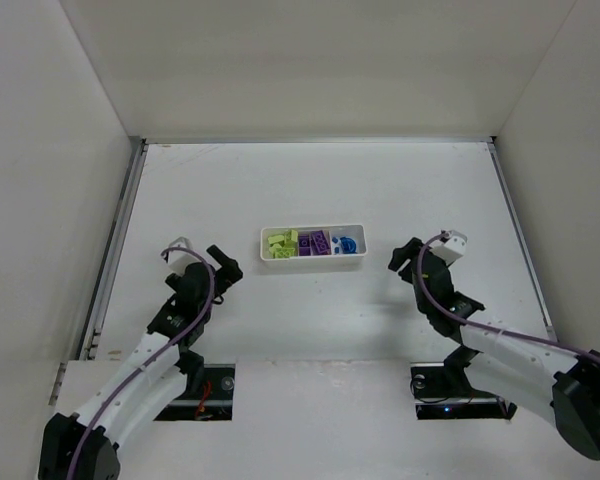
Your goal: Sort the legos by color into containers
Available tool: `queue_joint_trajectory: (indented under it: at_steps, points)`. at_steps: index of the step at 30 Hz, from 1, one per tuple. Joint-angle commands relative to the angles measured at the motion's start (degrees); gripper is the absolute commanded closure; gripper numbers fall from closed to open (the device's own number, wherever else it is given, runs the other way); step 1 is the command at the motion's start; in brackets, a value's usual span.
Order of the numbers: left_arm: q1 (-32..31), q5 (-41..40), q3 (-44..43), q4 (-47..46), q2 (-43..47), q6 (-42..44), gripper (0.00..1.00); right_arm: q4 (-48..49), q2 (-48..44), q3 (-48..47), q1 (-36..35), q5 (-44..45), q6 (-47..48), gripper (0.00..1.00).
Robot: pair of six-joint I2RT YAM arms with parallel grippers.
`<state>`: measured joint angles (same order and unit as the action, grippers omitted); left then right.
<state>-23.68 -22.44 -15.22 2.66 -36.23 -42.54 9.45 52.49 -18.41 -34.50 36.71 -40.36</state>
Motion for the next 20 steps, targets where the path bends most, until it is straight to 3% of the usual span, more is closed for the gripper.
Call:
queue_joint_trajectory:
  at_steps: [1, 9, 20]
  points:
    - [1.57, 0.2, 1.68, -0.01, -0.07, -0.79, 0.0, 4.34, -1.86, 3.2, 2.02, 3.02, -2.18, 0.27]
    - [0.7, -0.06, 6.17, -7.31, 1.86, 0.36, 0.0, 9.35, -7.75, 8.48, 5.54, -1.37, -3.94, 0.27]
    - [-2.9, -0.06, 4.15, -7.66, -1.82, 0.88, 0.0, 9.44, -7.14, 8.31, 5.1, -1.46, -3.85, 0.27]
